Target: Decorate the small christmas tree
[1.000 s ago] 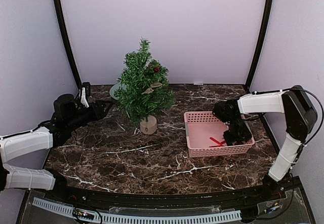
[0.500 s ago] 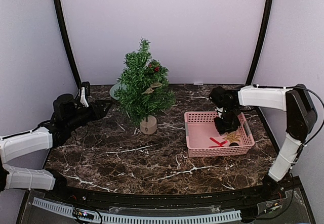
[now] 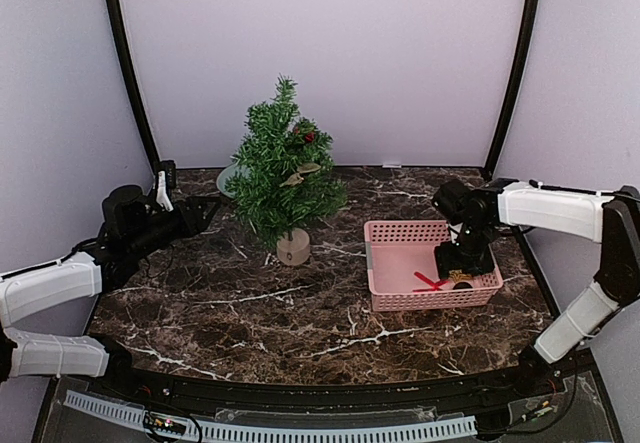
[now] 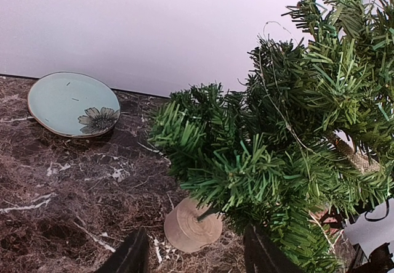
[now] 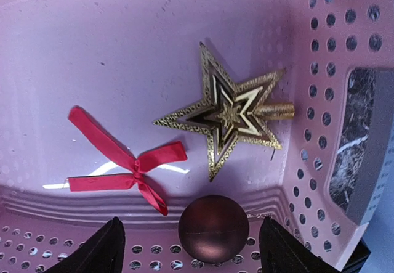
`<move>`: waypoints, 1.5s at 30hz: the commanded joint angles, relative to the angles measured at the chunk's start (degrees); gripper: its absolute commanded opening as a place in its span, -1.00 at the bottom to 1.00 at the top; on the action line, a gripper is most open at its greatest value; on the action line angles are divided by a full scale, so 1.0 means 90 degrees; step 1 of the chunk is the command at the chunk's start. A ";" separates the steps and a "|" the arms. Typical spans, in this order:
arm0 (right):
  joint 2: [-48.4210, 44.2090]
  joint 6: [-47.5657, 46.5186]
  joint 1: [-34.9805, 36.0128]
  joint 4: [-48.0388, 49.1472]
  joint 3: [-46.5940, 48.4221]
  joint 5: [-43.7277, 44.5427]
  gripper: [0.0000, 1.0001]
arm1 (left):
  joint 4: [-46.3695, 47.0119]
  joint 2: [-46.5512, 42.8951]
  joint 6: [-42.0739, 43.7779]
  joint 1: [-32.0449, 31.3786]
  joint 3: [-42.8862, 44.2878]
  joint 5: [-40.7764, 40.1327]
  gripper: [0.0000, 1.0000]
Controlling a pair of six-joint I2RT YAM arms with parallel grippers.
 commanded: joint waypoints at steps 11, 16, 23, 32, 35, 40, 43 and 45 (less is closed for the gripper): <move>0.0500 0.0493 -0.0048 0.0577 -0.0726 -0.0153 0.29 | 0.0089 -0.0241 0.0016 0.0030 -0.0176 -0.0042 0.09; 0.0562 0.0451 -0.0066 0.0721 -0.0693 -0.0314 0.10 | 0.0071 -0.0247 0.0047 0.0030 -0.0150 -0.0060 0.10; 0.0392 0.0317 -0.0069 0.0663 0.0173 -0.0364 -0.05 | 0.0122 -0.0293 0.0103 0.0030 -0.0128 0.0078 0.09; 0.0093 -0.0264 -0.0061 0.1206 0.1258 -0.0479 -0.07 | 0.0232 -0.0570 0.0380 0.0021 -0.0015 0.0686 0.08; -0.0114 -0.0498 -0.0066 0.1621 0.1342 -0.0872 -0.09 | 0.0393 -0.0677 0.0499 0.0008 -0.0026 0.0891 0.07; -0.0677 -0.0662 -0.0059 0.2637 0.1165 -0.2172 -0.10 | 0.0633 -0.0911 0.0916 -0.0321 -0.0021 0.1032 0.05; -0.1037 -0.0764 -0.0059 0.3191 0.1045 -0.3005 -0.11 | 0.0615 -0.0969 0.1376 -0.0731 0.0058 0.0924 0.03; -0.1295 -0.0758 -0.0047 0.3585 0.0954 -0.3448 -0.11 | 0.0520 -0.0954 0.1785 -0.1072 0.0174 0.0861 0.02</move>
